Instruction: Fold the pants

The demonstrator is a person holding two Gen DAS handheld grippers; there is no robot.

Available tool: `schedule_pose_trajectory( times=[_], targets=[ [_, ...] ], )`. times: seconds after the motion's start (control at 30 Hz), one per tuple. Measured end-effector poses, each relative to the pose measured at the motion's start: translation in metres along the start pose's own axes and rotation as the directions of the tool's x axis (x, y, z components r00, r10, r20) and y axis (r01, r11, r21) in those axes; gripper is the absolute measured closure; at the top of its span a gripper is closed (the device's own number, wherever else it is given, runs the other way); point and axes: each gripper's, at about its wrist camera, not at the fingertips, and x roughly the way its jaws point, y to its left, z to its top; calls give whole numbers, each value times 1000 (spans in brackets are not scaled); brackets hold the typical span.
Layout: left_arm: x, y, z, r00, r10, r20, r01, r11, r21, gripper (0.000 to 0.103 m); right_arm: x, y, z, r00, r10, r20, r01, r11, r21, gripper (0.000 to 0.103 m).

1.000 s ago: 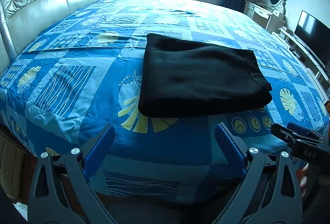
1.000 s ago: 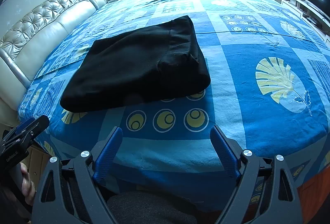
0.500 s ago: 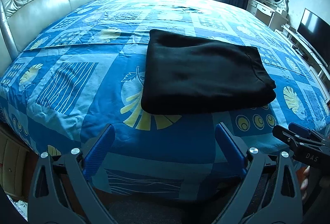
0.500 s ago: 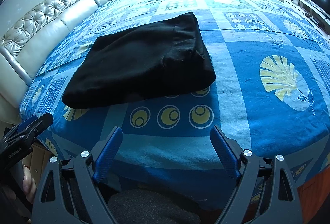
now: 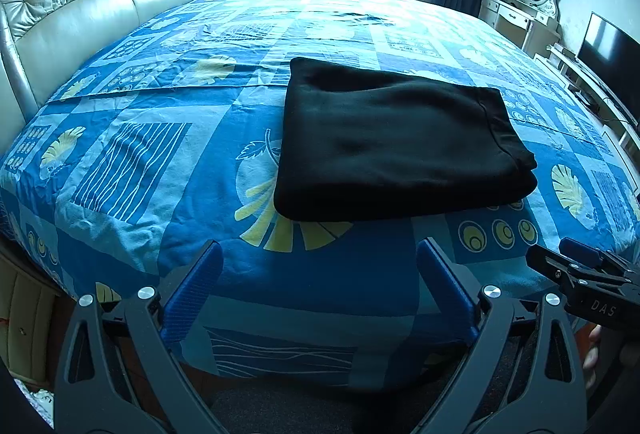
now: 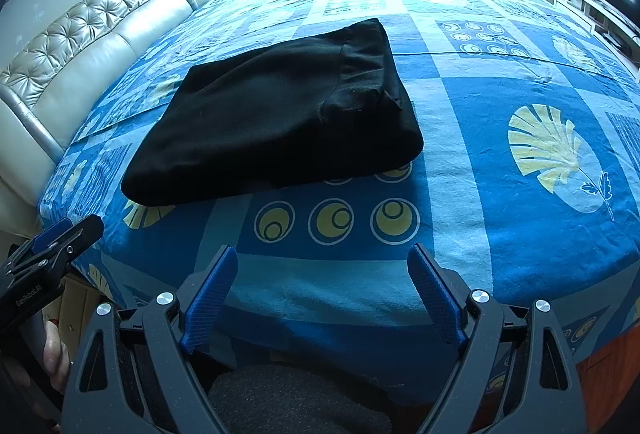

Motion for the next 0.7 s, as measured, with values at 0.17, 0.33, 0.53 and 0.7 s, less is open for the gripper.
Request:
schedule_pose_trajectory(
  times=[0.17, 0.33, 0.53, 0.7],
  targets=[
    [0, 0, 0, 1000, 1, 0, -1, 1000, 0, 6, 0, 0, 0, 1000, 2, -3, -2, 1000, 1, 17],
    [0, 1, 1, 1000, -16, 0, 16, 1000, -9, 6, 1, 0, -1, 1000, 4, -6, -4, 1000, 3, 17],
    [-17, 25, 38, 994, -65, 85, 71, 995, -68, 2, 7, -5, -1, 997, 58, -45, -57, 998, 29, 17],
    [6, 78, 91, 980, 101, 172, -91, 994, -68, 2, 2, -26, 57, 992, 121, 28, -122, 991, 56, 17]
  ],
)
